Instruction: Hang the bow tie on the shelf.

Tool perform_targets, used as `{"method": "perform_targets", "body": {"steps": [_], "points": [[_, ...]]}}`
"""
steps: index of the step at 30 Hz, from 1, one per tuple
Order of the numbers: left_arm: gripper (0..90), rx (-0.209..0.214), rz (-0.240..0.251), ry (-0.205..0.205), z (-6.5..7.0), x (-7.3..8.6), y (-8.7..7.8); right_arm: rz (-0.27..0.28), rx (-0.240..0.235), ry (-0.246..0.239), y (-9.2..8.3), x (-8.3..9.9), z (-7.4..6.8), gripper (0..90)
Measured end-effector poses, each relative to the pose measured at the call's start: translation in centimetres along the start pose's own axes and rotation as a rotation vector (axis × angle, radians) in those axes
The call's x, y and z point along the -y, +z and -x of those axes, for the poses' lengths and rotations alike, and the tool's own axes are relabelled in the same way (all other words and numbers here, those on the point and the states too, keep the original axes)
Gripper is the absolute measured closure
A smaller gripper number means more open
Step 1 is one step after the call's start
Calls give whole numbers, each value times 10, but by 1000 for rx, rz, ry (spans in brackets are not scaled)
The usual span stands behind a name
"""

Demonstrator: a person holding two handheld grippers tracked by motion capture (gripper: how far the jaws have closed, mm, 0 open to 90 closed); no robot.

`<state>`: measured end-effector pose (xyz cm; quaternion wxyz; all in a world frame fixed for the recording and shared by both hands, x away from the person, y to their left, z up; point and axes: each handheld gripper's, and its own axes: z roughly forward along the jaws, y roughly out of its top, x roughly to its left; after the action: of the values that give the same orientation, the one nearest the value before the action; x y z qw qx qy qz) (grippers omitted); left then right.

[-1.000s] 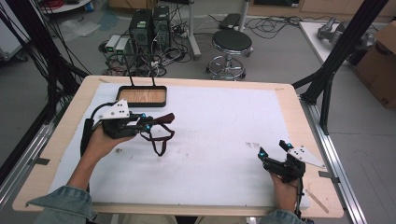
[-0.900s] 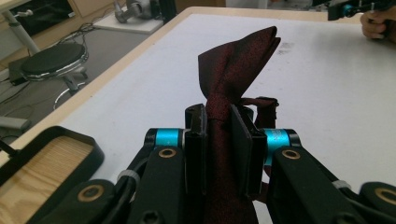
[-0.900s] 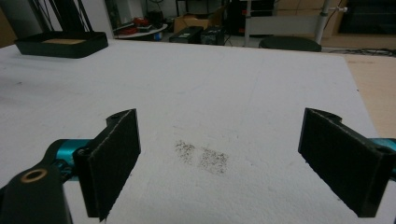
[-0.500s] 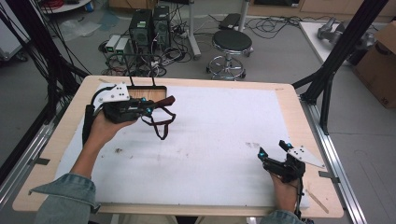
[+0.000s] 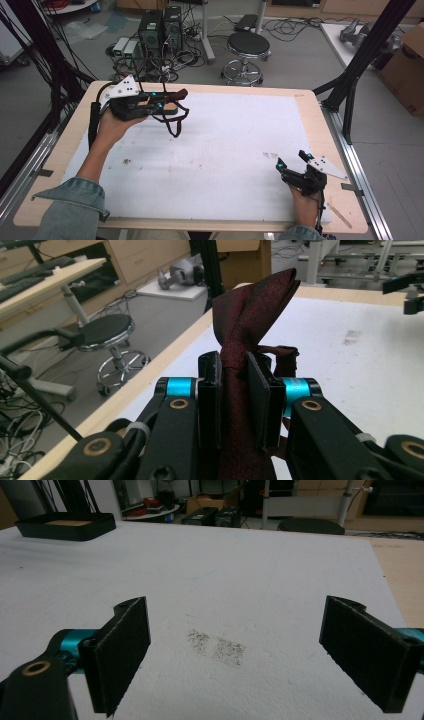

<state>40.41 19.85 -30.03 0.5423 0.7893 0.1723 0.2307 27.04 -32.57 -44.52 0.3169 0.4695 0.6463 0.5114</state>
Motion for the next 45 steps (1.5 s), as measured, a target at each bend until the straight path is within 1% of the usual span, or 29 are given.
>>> {"method": "perform_targets", "body": {"steps": [5,6,7,8,14,15,18,21,22,24,25,28,29,31,32,33,34,35,36,38,39,43,45], "points": [[760,-25,11,-8,-7,-4,2,0,0,-2,0,0,0,119],[760,-30,9,-1,-9,-5,3,-1,-1,-1,0,0,0,119],[760,-34,10,-2,-10,-6,3,3,0,-6,1,0,0,119],[760,-38,13,-8,-12,-7,4,2,-1,-5,1,0,0,119],[761,-74,21,-14,-24,-10,9,2,-3,-2,1,0,0,119],[761,-74,32,-24,-26,-10,11,2,-3,-2,1,0,0,119],[761,-85,28,-23,-33,-12,14,4,-5,-1,1,0,1,118],[761,-94,37,-31,-38,-13,19,4,-7,-1,1,0,1,119],[761,-101,35,-26,-40,-14,23,3,-6,-1,1,0,0,119],[761,-105,36,-31,-40,-15,26,0,-8,1,1,0,0,119],[761,-110,42,-35,-42,-15,30,-2,-9,2,1,0,0,119],[761,-115,52,-35,-44,-15,35,-3,-8,-3,1,0,0,119],[761,-135,43,-26,-45,-15,40,-3,-8,-2,1,0,0,119],[761,-142,48,-28,-46,-15,42,-3,-7,-2,1,0,0,119],[761,-167,59,-28,-49,-14,46,-4,-8,-1,1,0,0,119],[761,-167,59,-28,-49,-14,46,-3,-8,-1,1,0,0,119],[761,-186,61,-31,-50,-14,47,-2,-8,0,1,0,0,119],[762,-213,61,-49,-54,-13,50,-3,-9,-1,1,0,0,119],[761,-213,61,-49,-54,-13,50,-3,-10,-2,1,0,0,118],[762,-229,65,-67,-58,-11,53,-3,-11,-1,1,0,0,119],[762,-233,66,-67,-60,-11,55,-1,-12,1,1,0,0,119],[761,-272,70,-82,-66,-11,62,-2,-15,1,1,0,0,119],[761,-297,48,-77,-68,-11,64,-3,-15,2,1,0,1,118]]}}
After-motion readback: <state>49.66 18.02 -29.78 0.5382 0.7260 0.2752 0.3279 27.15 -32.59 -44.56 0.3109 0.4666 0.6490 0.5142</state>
